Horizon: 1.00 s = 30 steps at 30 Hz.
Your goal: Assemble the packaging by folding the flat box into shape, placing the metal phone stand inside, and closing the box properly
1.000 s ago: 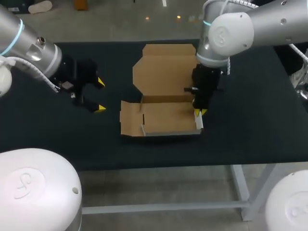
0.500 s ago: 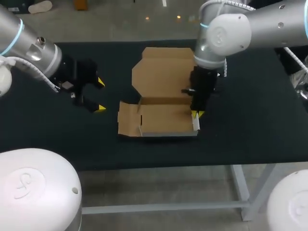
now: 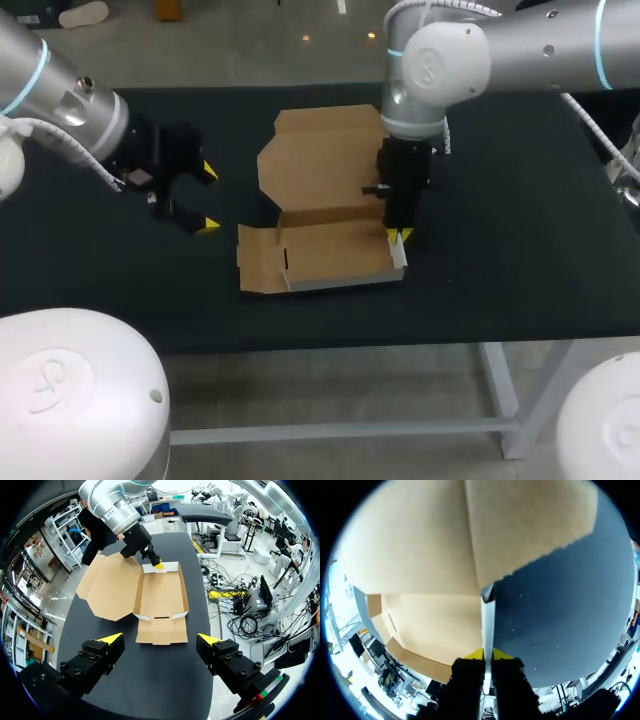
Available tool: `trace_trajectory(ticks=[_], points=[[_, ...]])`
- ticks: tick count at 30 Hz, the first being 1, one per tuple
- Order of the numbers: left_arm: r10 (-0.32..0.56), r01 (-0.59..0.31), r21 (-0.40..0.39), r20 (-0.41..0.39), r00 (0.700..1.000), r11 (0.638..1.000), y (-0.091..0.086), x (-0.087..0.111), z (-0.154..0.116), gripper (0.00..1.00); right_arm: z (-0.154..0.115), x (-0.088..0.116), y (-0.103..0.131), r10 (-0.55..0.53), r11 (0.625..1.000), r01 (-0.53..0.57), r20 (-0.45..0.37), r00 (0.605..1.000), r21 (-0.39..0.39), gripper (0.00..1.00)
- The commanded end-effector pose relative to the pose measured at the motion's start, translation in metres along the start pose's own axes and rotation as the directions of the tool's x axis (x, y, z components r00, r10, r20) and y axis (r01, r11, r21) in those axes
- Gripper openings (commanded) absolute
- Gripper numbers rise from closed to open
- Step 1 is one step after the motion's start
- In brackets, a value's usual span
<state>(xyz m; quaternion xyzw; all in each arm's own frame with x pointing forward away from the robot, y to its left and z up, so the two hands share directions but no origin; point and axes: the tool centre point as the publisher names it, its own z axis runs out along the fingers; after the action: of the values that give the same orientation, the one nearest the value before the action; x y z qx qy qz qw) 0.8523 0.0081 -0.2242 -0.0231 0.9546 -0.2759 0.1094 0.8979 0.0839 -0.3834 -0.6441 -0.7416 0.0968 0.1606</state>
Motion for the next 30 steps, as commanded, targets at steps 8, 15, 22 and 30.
trace_trajectory(ticks=[8,15,22,30], points=[[-0.001,0.001,-0.005,-0.002,1.000,1.000,-0.001,0.000,0.000,1.00,0.014,0.001,0.003,-0.011,0.996,0.012,-0.013,1.000,0.090,0.00],[-0.001,0.001,-0.005,-0.002,1.000,1.000,-0.001,0.000,0.000,1.00,0.017,0.001,0.002,-0.003,0.996,0.005,-0.019,1.000,0.093,0.00],[-0.001,0.001,-0.005,-0.002,1.000,1.000,-0.001,0.000,0.000,1.00,0.018,0.000,0.003,0.001,0.995,0.001,-0.019,1.000,0.101,0.00],[-0.001,0.001,-0.005,-0.002,1.000,1.000,-0.001,0.000,0.000,1.00,0.019,0.002,0.004,0.017,0.996,-0.018,0.004,1.000,0.091,0.00]])
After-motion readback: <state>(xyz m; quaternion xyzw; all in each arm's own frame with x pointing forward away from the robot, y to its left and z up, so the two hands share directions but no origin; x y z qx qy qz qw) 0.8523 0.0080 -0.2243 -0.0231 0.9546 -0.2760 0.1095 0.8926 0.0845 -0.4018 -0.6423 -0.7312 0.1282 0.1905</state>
